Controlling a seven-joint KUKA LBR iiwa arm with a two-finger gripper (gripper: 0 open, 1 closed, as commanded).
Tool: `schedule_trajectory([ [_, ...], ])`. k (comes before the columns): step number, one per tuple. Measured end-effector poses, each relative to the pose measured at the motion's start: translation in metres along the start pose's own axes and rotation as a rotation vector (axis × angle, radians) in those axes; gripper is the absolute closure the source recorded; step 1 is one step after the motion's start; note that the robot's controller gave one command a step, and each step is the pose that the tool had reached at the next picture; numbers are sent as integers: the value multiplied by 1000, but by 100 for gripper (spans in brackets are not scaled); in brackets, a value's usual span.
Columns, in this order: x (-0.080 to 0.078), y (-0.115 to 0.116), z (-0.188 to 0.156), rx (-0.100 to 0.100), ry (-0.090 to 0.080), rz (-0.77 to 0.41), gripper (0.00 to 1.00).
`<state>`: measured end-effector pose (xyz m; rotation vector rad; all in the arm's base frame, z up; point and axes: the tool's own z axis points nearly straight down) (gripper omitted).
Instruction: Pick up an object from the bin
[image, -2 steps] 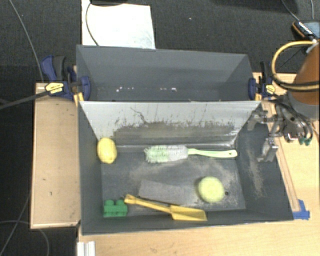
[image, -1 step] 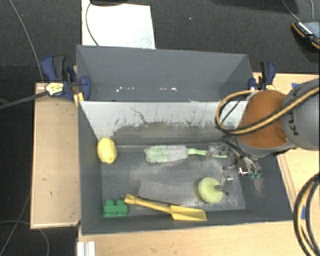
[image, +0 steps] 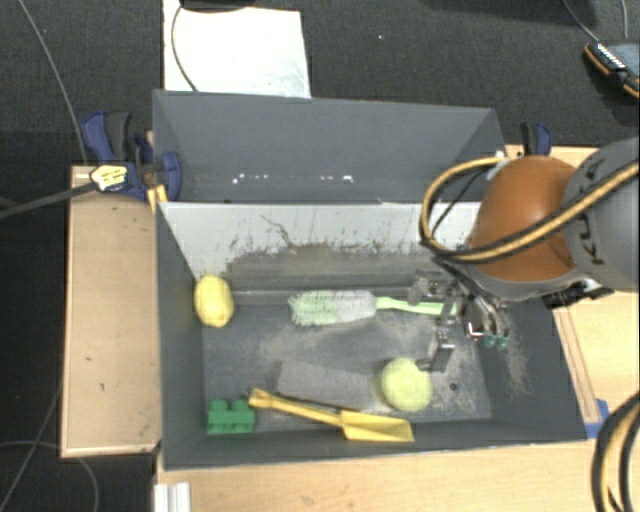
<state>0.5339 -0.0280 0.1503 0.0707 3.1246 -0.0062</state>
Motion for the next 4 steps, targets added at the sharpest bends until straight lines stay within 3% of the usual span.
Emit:
schedule_trajectory([
  [1, -42, 63, 52, -5, 11, 198, 0],
  [2, 55, 10, 77, -5, -21, -25, 0],
  [3, -42, 87, 80, -5, 2, 270, 100],
  [4, -42, 87, 80, -5, 2, 270, 100],
])
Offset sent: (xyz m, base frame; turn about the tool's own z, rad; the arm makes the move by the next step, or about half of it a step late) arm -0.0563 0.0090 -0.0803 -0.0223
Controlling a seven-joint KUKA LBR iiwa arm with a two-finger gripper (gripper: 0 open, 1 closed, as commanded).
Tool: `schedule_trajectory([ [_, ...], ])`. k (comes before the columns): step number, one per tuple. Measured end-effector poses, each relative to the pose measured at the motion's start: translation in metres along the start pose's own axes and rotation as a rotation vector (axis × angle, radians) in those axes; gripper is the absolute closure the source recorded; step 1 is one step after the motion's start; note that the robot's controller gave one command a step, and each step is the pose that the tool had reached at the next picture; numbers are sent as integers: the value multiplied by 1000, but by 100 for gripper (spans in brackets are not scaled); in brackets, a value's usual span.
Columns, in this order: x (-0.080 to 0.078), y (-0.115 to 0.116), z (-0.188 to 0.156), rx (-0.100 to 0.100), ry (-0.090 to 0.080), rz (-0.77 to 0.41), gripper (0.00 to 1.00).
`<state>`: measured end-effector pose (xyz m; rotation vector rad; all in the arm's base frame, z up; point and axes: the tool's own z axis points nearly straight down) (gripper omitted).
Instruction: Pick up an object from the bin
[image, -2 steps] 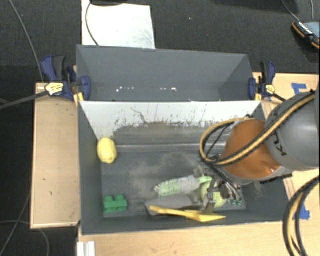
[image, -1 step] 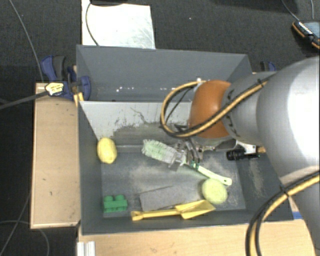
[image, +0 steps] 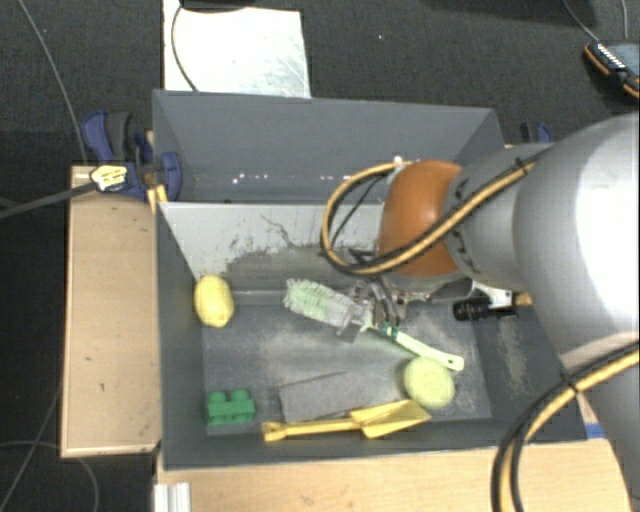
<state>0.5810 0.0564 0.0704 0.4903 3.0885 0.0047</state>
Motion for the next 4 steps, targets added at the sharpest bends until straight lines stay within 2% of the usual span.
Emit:
schedule_trajectory([
  [1, 0, 0, -6, -1, -2, -3, 100],
  [2, 1, -1, -41, 2, 6, -5, 100],
  [4, -1, 0, -106, -1, 0, -14, 100],
])
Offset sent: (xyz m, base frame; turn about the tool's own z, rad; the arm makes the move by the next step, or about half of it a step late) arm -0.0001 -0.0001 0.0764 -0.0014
